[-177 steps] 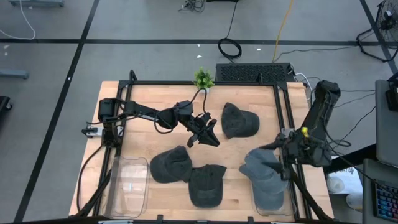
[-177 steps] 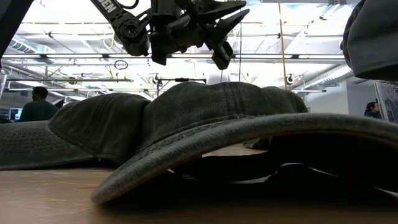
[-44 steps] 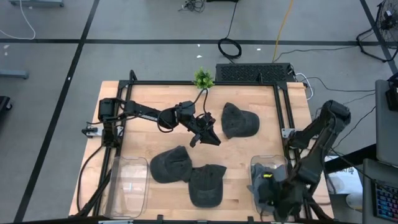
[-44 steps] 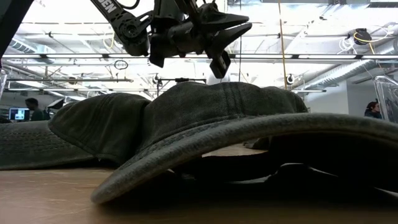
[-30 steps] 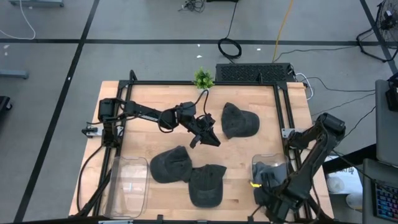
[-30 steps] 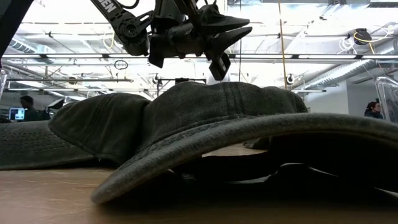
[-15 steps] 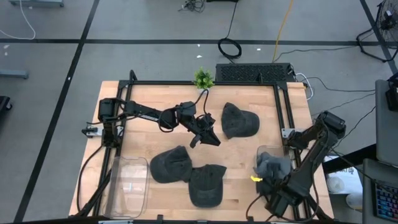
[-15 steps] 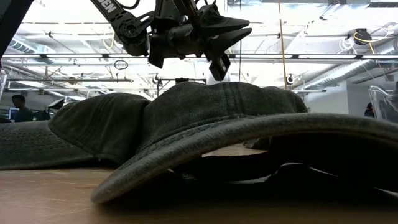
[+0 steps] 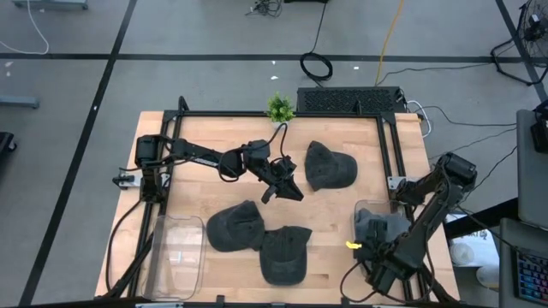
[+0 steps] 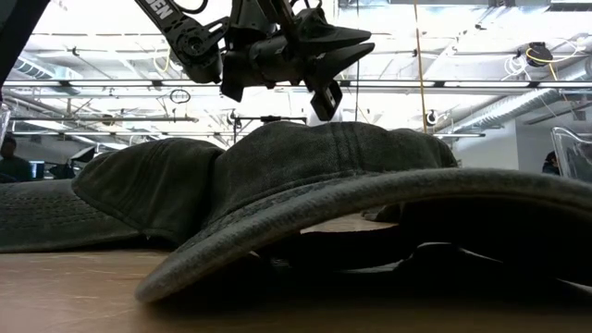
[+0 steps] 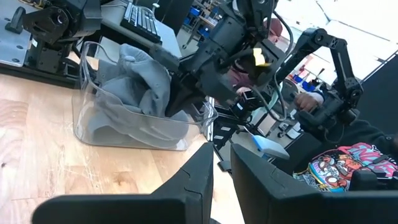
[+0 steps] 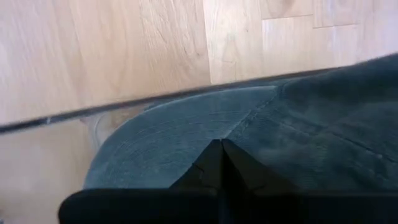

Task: Pick & Place hat
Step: Put the gray cap into the right transparent bin, then put the top black cap into the left transparent bin

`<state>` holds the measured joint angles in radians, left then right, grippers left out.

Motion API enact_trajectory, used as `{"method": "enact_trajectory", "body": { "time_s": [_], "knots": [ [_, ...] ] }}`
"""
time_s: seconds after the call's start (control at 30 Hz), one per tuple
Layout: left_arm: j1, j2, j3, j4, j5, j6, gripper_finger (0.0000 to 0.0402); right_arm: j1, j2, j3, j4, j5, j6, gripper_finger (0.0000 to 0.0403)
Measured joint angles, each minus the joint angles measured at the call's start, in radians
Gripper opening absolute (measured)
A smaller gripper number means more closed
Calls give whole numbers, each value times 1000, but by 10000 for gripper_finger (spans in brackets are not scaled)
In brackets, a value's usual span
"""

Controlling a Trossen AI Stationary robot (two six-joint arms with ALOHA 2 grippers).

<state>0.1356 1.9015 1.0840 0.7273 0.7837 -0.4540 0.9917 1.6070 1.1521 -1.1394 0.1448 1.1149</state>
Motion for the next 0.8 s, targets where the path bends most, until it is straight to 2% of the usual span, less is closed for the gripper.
{"method": "enact_trajectory", "body": {
  "time_s": [0.17,0.37,0.67,0.73,0.8],
  "knots": [
    [0,0,0,0,0,1,62,-17,2,5,11,-11,-5,0],
    [0,0,0,0,0,1,62,-17,-15,91,-58,-17,0,0],
    [0,0,0,0,0,1,62,-17,-80,145,-68,36,-27,0],
    [0,0,0,0,0,1,62,-17,-107,145,-62,67,-80,0],
    [0,0,0,0,0,1,62,-16,-145,145,-59,160,-152,0]
  ]
}}
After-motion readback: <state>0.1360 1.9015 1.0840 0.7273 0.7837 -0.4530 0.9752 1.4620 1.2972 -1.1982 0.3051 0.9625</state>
